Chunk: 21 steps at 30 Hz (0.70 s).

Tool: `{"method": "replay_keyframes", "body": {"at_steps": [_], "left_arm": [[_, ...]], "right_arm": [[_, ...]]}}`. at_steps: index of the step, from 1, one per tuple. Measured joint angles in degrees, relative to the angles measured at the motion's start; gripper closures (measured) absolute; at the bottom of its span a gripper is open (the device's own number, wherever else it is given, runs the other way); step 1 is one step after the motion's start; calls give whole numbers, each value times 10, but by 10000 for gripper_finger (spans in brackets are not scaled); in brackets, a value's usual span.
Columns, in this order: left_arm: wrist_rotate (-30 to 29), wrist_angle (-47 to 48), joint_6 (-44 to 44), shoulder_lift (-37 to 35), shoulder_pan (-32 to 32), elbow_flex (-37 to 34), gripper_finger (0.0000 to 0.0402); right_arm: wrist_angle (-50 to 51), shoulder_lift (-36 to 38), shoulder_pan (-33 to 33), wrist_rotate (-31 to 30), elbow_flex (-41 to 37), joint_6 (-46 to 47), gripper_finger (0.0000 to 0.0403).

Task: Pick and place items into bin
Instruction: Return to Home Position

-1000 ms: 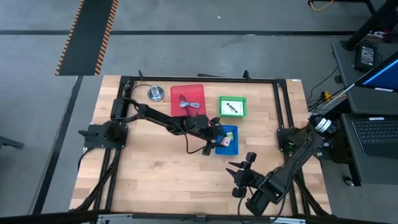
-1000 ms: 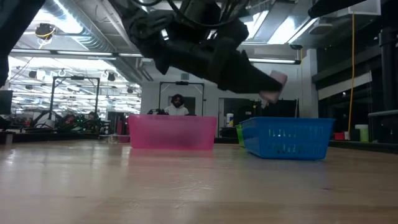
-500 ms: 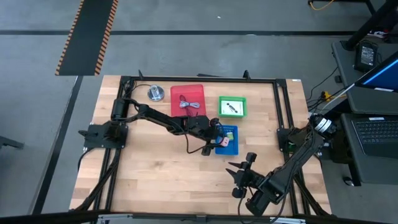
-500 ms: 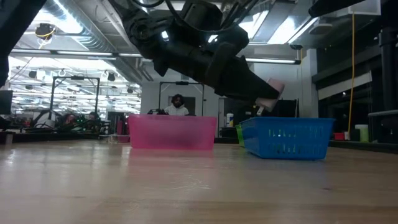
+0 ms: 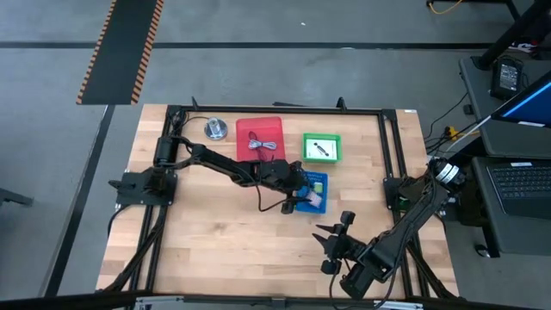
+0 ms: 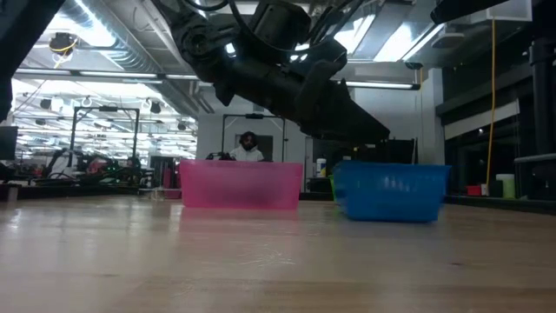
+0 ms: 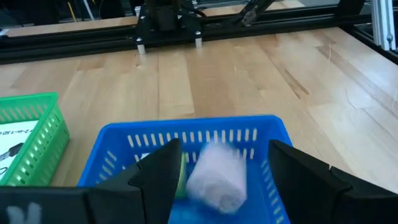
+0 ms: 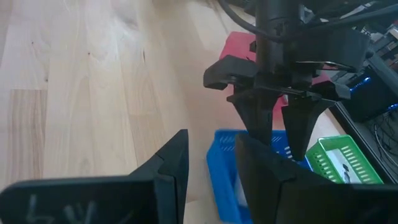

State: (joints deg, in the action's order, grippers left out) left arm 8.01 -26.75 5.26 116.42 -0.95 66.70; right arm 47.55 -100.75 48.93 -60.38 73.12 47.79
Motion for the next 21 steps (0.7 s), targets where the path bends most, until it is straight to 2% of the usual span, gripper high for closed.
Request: {"method": "replay_keyframes", "body": {"at_steps": [7,12,15,21], "left_arm": [[4,-6,14,-2,1,0,170],[6,-10,26,-31,13,0,191],[5,42,57,-77,25,0,221],[-1,259,83,-220,39,0,310]], "right_arm": [[0,0,0,0,0,0,292],[1,0,0,0,0,-1,292],[2,0,0,0,0,-1,292],[2,0,-4,6,0,0,293]]}}
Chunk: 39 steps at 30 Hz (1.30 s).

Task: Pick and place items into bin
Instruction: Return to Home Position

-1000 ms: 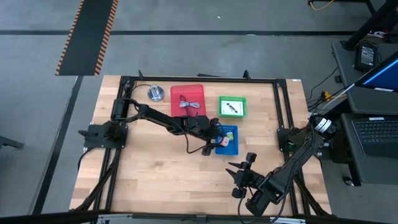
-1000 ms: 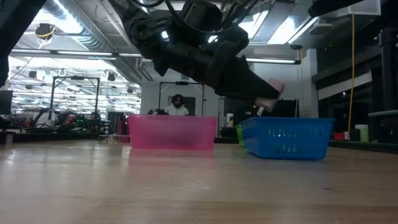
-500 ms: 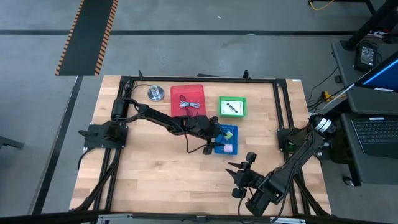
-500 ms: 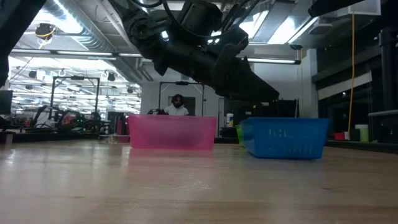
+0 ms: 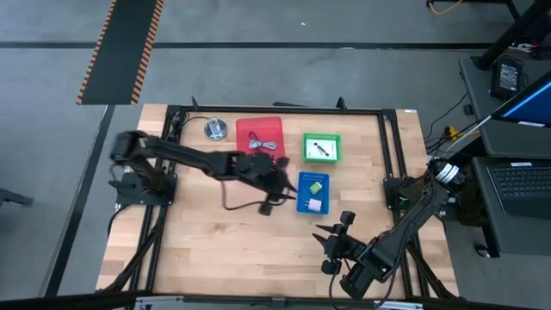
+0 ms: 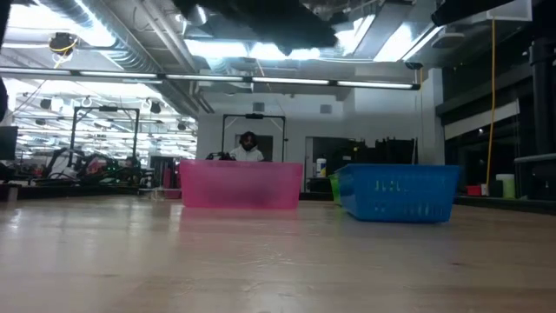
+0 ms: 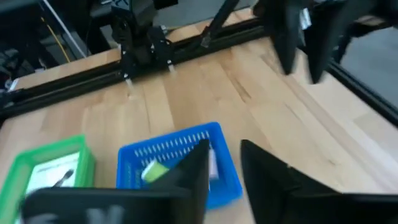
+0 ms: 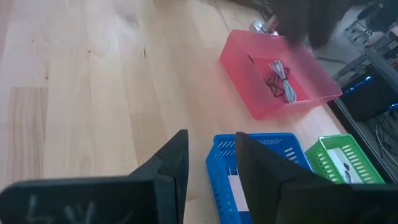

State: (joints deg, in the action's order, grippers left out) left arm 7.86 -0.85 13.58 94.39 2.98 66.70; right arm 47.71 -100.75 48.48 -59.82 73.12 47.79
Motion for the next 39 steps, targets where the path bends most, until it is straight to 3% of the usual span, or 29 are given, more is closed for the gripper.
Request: {"method": "replay_keyframes", "body": {"at_steps": [5,12,16,19,22,29,35,39], "left_arm": [[-9,129,2,-94,12,0,391],[-64,270,-2,-201,27,-8,400],[-68,297,-10,-270,27,-58,400],[-84,259,-28,-338,27,-121,400],[-99,171,-33,-404,28,-204,400],[-117,8,-57,-539,28,-403,400],[-138,-44,-53,-642,28,-492,400],[-153,-52,-39,-714,23,-535,400]], "right_arm": [[-1,9,-31,12,0,-3,318],[-2,36,-88,37,0,-52,395],[-9,56,-111,42,0,-102,397],[-36,65,-128,51,0,-159,402],[-104,66,-154,98,-10,-225,402],[-422,82,-227,249,-153,-395,403],[-570,162,-292,319,-245,-456,403],[-588,238,-327,366,-274,-497,403]]}}
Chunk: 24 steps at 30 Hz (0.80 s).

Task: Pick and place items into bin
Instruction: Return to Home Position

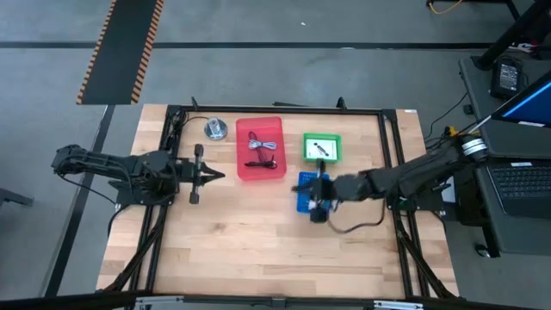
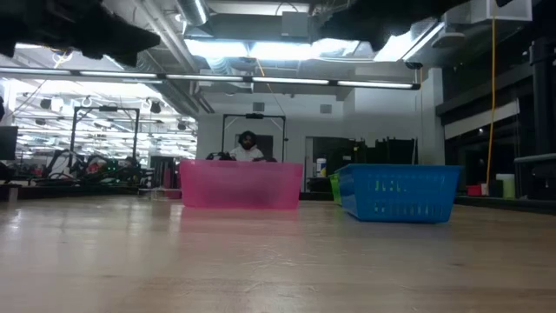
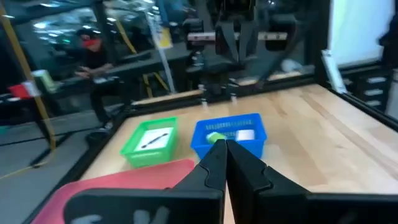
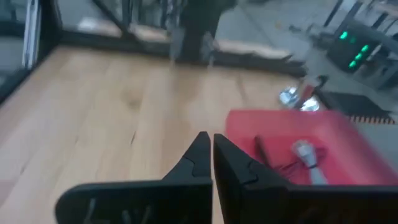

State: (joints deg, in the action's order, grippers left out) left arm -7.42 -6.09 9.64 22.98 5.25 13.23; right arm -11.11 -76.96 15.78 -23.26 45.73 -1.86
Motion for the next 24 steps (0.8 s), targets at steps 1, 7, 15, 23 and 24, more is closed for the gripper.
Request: {"method": "replay_keyframes", "body": {"at_steps": [1,7,15,23,24], "left_arm": [[-5,0,0,-19,-4,-11,400],[-4,-1,-2,-124,-31,-78,400],[5,26,-24,-209,-71,-128,400],[7,44,-31,-216,-107,-128,400],[9,45,-31,-216,-110,-128,400]], "right_arm": [[-2,20,-8,5,-7,-2,403],[-17,113,-35,10,-71,-2,403],[-19,261,-38,9,-147,-35,403],[78,443,-39,10,-196,-45,403],[89,467,-39,10,-201,-38,403]]}}
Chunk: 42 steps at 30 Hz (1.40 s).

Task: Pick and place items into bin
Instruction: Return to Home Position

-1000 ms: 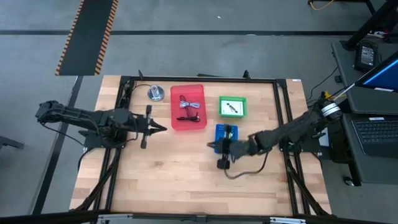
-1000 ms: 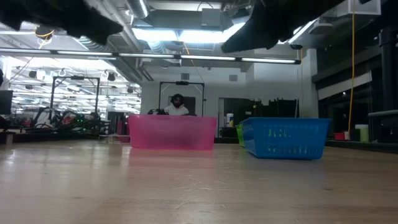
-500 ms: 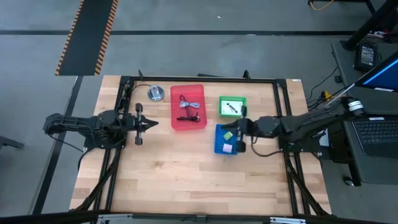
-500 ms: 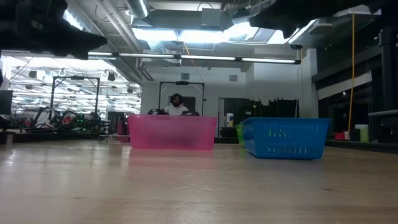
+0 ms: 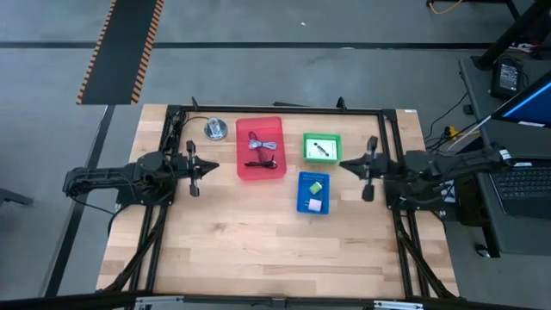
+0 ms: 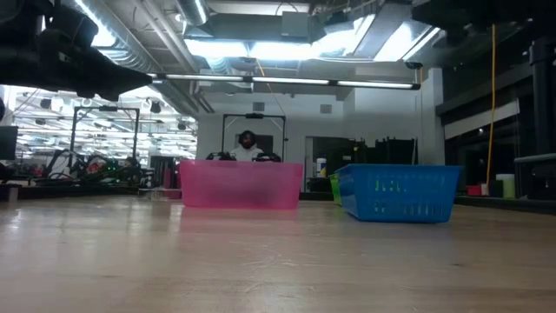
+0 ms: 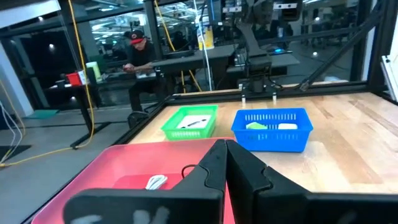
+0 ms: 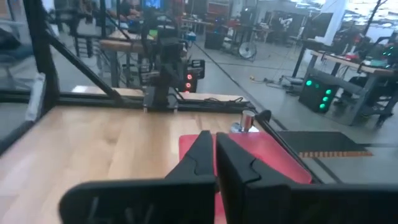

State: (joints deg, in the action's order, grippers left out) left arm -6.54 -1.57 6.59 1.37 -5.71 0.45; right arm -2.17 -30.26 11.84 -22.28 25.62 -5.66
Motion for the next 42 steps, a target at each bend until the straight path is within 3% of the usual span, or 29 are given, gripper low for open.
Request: {"method": "replay_keyframes", "body": {"at_steps": [9,19,25,42], "left_arm": [[0,0,-8,0,-6,0,400],[1,0,-59,0,-6,0,400],[2,0,-59,0,-6,0,400],[2,0,-59,0,-6,0,400]], "right_arm": [[-7,156,0,30,-130,47,403],[-103,197,0,72,-252,27,403],[-102,198,0,114,-252,52,403],[-88,198,0,114,-252,129,402]]}}
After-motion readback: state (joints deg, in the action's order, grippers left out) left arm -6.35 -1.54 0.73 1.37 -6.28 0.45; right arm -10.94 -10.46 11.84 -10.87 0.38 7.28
